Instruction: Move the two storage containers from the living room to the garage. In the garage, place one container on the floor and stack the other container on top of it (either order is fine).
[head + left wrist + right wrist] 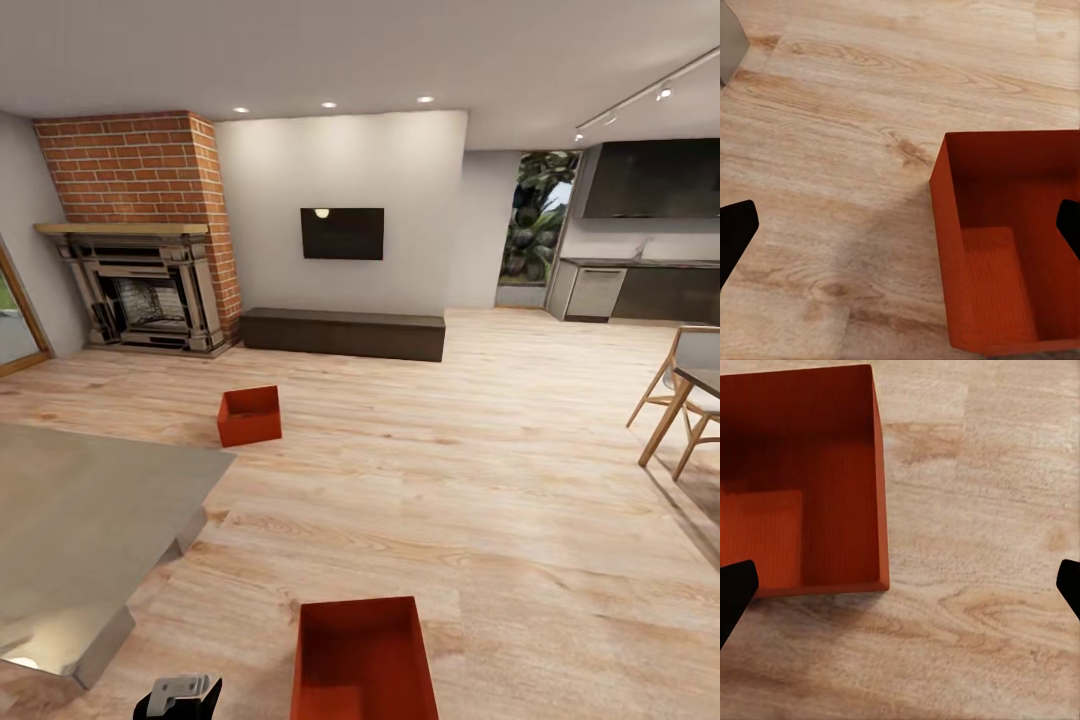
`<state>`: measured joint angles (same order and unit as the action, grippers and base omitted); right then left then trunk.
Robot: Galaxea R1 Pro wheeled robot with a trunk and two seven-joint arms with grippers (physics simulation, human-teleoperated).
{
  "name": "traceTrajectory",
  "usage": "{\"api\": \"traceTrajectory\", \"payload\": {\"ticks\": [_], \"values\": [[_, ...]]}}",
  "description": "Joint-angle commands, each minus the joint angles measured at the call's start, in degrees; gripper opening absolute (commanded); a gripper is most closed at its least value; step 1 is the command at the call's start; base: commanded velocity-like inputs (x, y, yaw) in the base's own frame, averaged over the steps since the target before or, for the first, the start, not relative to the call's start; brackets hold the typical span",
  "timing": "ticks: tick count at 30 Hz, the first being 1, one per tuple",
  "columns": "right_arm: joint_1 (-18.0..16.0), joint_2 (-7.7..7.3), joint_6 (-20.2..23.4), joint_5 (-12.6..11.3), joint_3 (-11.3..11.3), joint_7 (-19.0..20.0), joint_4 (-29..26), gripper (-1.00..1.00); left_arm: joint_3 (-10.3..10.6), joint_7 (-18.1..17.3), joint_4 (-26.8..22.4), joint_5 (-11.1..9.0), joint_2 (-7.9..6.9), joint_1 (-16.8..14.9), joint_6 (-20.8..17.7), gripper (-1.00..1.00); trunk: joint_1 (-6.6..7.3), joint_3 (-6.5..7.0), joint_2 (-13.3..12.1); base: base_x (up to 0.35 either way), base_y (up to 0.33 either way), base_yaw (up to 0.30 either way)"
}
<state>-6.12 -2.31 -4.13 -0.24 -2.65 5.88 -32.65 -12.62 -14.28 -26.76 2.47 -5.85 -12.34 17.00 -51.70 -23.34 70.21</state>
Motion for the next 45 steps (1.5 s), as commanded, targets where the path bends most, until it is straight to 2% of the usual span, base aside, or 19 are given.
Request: {"api": "traceTrajectory", "payload": {"ticks": [1, 27, 45], "values": [[0.0, 0.03, -0.2, 0.0, -0.3, 0.5, 0.0, 1.00, -0.5, -0.5, 0.0, 0.3, 0.05, -0.1, 0.1, 1.00, 0.00, -0.06, 0.0, 0.018, 0.000, 0.000], [0.0, 0.03, -0.2, 0.0, -0.3, 0.5, 0.0, 1.00, -0.5, -0.5, 0.0, 0.3, 0.05, -0.1, 0.1, 1.00, 0.00, -0.06, 0.0, 0.003, -0.001, 0.043], [0.0, 0.03, -0.2, 0.0, -0.3, 0.5, 0.0, 1.00, -0.5, -0.5, 0.0, 0.3, 0.05, -0.1, 0.1, 1.00, 0.00, -0.06, 0.0, 0.094, -0.070, 0.001]]}}
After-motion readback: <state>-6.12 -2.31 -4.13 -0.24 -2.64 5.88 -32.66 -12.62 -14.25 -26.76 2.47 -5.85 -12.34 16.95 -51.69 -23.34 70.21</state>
